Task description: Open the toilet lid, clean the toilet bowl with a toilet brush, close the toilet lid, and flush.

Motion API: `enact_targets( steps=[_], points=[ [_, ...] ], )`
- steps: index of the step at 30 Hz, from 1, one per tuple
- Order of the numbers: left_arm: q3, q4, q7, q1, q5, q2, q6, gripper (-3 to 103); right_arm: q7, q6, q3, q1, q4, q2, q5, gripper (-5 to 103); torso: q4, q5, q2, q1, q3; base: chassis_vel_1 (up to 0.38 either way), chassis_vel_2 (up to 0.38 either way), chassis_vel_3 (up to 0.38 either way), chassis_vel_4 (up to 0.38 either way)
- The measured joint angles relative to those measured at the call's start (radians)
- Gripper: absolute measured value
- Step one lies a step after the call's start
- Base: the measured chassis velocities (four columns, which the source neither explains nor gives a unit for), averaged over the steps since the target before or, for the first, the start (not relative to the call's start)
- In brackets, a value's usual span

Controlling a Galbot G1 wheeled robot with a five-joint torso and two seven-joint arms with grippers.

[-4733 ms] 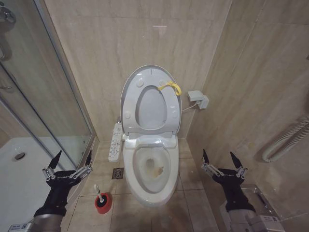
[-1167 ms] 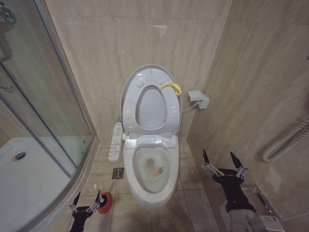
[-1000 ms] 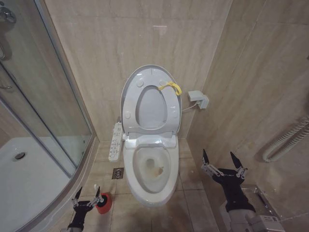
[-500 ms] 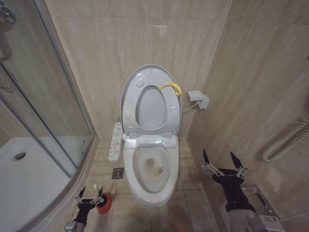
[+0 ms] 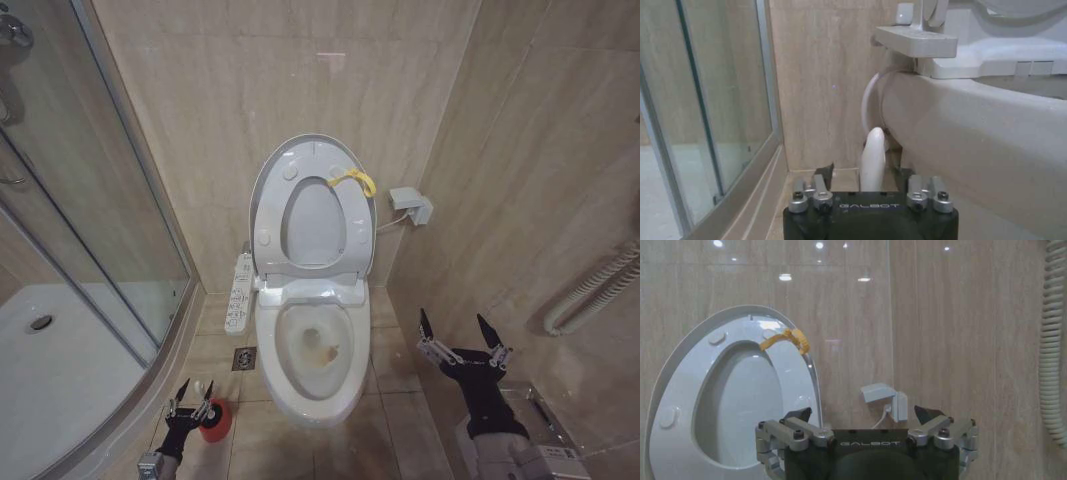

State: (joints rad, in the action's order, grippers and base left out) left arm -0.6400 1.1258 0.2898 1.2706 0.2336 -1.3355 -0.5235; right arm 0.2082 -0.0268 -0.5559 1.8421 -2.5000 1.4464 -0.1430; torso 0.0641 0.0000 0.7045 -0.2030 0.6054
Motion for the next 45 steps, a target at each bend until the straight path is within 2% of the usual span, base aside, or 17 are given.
enact_targets(
  steps=[6,7,14,15,24,29,35,38,39,41,42,45],
  points=[
    [-0.005,-0.018,0.004,-0.007,0.009,-0.002,-0.011,63,0.0,0.0,0.0,0.0,0.0,0.0,0.0,100,0.0,0.0,0.0,0.0,0.0,0.0,0.0,0.0,0.0],
    [-0.005,-0.021,0.008,-0.007,0.013,-0.002,-0.014,36,0.0,0.0,0.0,0.0,0.0,0.0,0.0,100,-0.0001,0.0,0.0,0.0,0.0,0.0,0.0,0.0,0.0],
    [-0.011,-0.034,0.038,-0.008,0.023,0.0,-0.03,36,0.0,0.0,0.0,0.0,0.0,0.0,0.0,100,0.0,0.0,0.0,0.0,0.0,0.0,0.0,0.0,0.0],
    [-0.013,-0.034,0.037,-0.007,0.023,0.0,-0.03,20,0.0,0.0,0.0,0.0,0.0,0.0,0.0,100,0.0,0.0,0.0,0.0,0.0,0.0,0.0,0.0,0.0],
    [-0.026,-0.034,0.023,-0.005,0.041,0.004,-0.046,20,0.0,0.0,0.0,0.0,0.0,0.0,0.0,100,0.0001,-0.0001,0.0,0.0,0.0,0.0,0.0,0.0,0.0],
    [-0.034,0.028,0.023,0.026,0.052,0.009,-0.036,20,0.0,0.0,0.0,0.0,0.0,0.0,0.0,100,0.0,-0.0001,0.0,0.0,0.0,0.0,0.0,0.0,0.0],
    [-0.039,0.156,0.02,0.078,0.103,0.016,-0.018,20,0.0,0.0,0.0,0.0,0.0,0.0,0.0,100,0.0001,-0.0001,0.0,0.0,0.0,0.0,0.0,0.0,0.0],
    [-0.042,0.284,-0.035,0.133,0.134,0.025,0.002,20,0.0,0.0,0.0,0.0,0.0,0.0,0.0,100,0.0002,0.0,0.0,0.0,0.0,0.0,0.0,0.0,0.0],
    [-0.042,0.284,-0.035,0.133,0.134,0.025,0.002,20,0.0,0.0,0.0,0.0,0.0,0.0,0.0,100,0.0002,0.0,0.0,0.0,0.0,0.0,0.0,0.0,0.0],
    [-0.051,0.416,-0.073,0.215,0.179,0.038,0.031,20,0.0,0.0,0.0,0.0,0.0,0.0,0.0,100,0.0003,-0.0002,0.0,0.0,0.0,0.0,0.0,0.0,0.0],
    [-0.051,0.416,-0.073,0.215,0.179,0.038,0.031,20,0.0,0.0,0.0,0.0,0.0,0.0,0.0,100,0.0003,-0.0002,0.0,0.0,0.0,0.0,0.0,0.0,0.0],
    [-0.085,0.609,-0.046,0.374,0.275,0.064,0.061,20,0.0,0.0,0.0,0.0,0.0,0.0,0.0,100,-0.0007,-0.0002,0.0,0.0,0.0,0.0,0.0,0.0,0.0]
  ],
)
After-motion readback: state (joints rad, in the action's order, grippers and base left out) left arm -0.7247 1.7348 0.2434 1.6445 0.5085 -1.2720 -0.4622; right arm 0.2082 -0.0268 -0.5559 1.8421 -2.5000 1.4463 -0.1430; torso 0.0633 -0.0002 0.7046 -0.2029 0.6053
